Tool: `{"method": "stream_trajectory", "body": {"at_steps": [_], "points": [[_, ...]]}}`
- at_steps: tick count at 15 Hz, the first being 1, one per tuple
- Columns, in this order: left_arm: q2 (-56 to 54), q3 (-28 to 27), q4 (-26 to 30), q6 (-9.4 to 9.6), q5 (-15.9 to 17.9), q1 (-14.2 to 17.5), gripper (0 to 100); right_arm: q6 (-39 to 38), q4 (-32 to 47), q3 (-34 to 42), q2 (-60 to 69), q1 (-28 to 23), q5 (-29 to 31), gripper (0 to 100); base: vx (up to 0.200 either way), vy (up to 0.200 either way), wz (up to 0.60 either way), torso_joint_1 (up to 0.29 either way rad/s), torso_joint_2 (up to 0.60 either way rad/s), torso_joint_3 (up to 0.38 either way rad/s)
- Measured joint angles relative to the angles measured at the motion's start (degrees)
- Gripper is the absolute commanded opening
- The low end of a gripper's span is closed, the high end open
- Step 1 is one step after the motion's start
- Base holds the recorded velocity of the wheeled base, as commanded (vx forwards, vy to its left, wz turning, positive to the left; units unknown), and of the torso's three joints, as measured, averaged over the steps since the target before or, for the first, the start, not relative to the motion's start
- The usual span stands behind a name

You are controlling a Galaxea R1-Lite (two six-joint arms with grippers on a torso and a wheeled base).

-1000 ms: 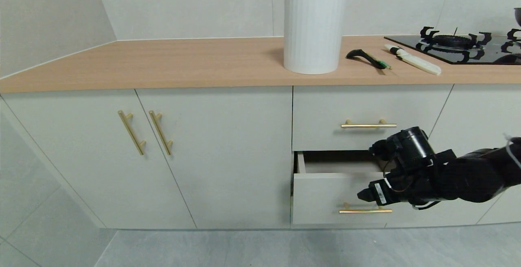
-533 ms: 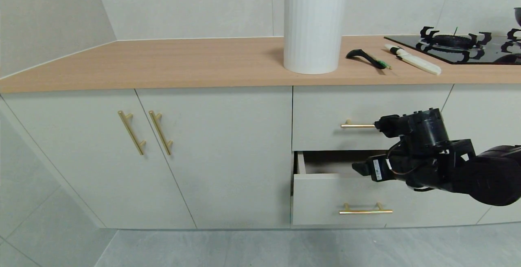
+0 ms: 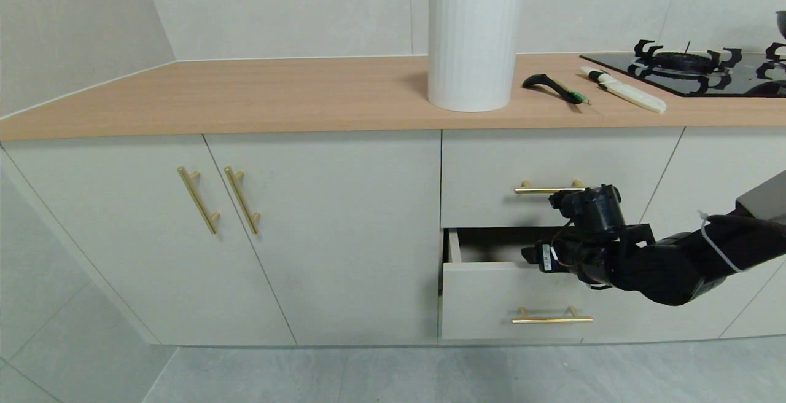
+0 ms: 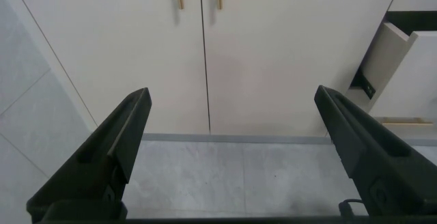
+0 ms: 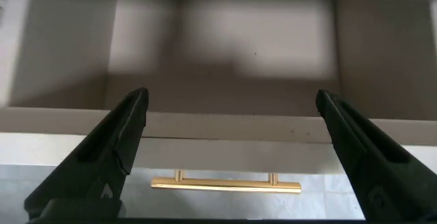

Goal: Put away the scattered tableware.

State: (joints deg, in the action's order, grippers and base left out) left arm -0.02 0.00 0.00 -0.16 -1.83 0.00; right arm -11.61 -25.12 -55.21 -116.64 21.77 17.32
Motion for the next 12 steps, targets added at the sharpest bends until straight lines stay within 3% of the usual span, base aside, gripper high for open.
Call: {"method": "stream_trajectory", "body": {"at_steps": [12], "points": [[0.0,0.0,0.0,0.00,0.0,0.0,100,0.4,8.5,0.1,1.3,0.2,-0.5,100,0.000,0.000,0.00,0.000,0.00,0.000]]}}
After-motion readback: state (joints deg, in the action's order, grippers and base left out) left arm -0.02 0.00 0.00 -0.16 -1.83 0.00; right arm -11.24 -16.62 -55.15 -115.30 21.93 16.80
